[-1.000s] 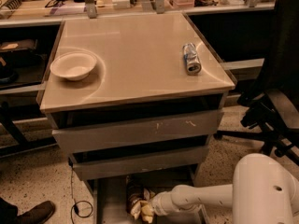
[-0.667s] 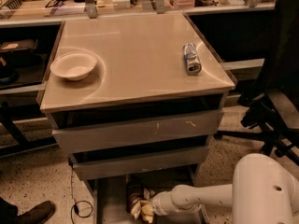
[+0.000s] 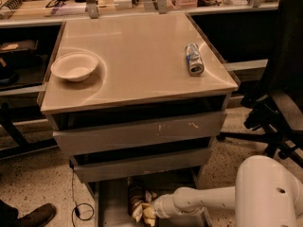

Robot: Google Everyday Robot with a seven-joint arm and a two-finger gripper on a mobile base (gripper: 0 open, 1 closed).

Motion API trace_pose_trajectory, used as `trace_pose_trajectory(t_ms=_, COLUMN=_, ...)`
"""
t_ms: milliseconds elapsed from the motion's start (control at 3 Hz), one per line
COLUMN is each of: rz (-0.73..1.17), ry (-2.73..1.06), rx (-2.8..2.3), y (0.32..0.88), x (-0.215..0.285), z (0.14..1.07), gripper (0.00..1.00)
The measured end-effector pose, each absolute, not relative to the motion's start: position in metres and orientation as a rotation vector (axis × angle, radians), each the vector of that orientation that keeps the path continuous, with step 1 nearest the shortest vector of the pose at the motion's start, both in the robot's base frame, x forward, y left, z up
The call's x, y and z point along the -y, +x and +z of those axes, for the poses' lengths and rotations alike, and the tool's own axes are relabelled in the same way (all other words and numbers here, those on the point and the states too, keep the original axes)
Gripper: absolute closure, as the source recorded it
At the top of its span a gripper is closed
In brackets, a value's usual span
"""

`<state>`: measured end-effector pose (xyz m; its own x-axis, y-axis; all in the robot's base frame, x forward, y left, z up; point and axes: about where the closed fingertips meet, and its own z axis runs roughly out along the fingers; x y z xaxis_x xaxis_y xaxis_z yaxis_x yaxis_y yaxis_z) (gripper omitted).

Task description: Place brown chip bag into bottom drawer

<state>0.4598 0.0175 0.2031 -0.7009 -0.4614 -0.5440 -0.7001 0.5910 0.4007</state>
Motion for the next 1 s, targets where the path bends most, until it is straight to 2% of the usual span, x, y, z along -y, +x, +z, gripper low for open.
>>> trace_pose_trajectory(t_ms=667, rz=0.855, ry=-0.935, rx=-2.438, y=0.4598, x=-0.0176, z=0.2031, gripper=0.11)
trace_pose_trajectory(t_ms=1000, rz=0.856, ry=-0.935, rx=-2.438, y=0.4597, x=-0.0177, z=0.2031, gripper=0.00)
